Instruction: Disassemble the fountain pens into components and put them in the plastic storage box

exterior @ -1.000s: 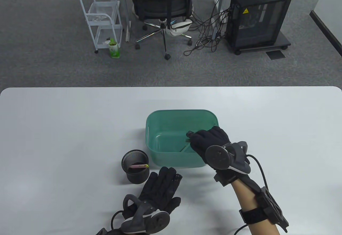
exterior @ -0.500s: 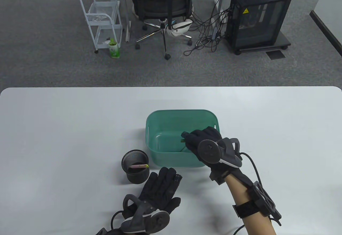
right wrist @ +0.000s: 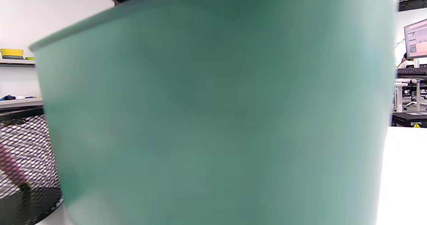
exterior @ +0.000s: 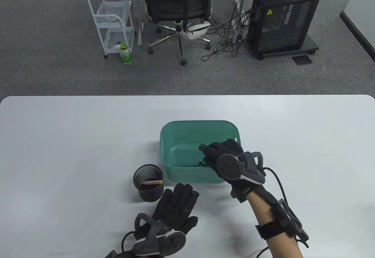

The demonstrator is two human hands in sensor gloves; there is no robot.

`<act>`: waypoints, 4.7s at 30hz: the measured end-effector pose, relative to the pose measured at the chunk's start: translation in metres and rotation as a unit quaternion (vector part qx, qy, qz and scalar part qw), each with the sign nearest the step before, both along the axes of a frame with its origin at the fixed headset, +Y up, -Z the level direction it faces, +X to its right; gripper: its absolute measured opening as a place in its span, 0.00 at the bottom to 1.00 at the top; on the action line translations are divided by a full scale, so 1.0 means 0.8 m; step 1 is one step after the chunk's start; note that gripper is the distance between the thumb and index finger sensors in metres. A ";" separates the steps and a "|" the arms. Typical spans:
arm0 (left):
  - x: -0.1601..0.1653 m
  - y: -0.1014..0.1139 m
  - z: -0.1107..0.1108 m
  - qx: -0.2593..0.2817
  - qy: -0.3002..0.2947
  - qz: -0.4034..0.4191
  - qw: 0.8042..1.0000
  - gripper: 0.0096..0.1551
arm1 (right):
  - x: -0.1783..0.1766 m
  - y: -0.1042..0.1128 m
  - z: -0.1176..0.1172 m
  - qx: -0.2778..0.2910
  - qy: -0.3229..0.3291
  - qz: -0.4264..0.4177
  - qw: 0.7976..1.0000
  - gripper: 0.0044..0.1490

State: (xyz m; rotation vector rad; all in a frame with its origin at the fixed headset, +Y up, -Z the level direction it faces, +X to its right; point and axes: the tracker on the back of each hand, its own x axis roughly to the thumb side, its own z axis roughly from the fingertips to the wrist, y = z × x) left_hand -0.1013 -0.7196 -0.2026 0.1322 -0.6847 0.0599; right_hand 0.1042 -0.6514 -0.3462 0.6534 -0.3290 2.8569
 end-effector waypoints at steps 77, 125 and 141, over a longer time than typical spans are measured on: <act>-0.017 0.027 -0.009 0.032 0.034 -0.006 0.999 0.45 | 0.051 -0.090 0.168 -0.010 0.036 0.003 0.999 0.45; -0.087 0.053 -0.069 0.115 0.197 -0.060 0.972 0.24 | 0.054 -0.089 0.167 -0.019 0.032 0.007 0.999 0.45; -0.117 0.124 -0.036 0.141 0.208 0.096 0.963 0.24 | 0.053 -0.090 0.167 -0.028 0.033 0.009 0.999 0.45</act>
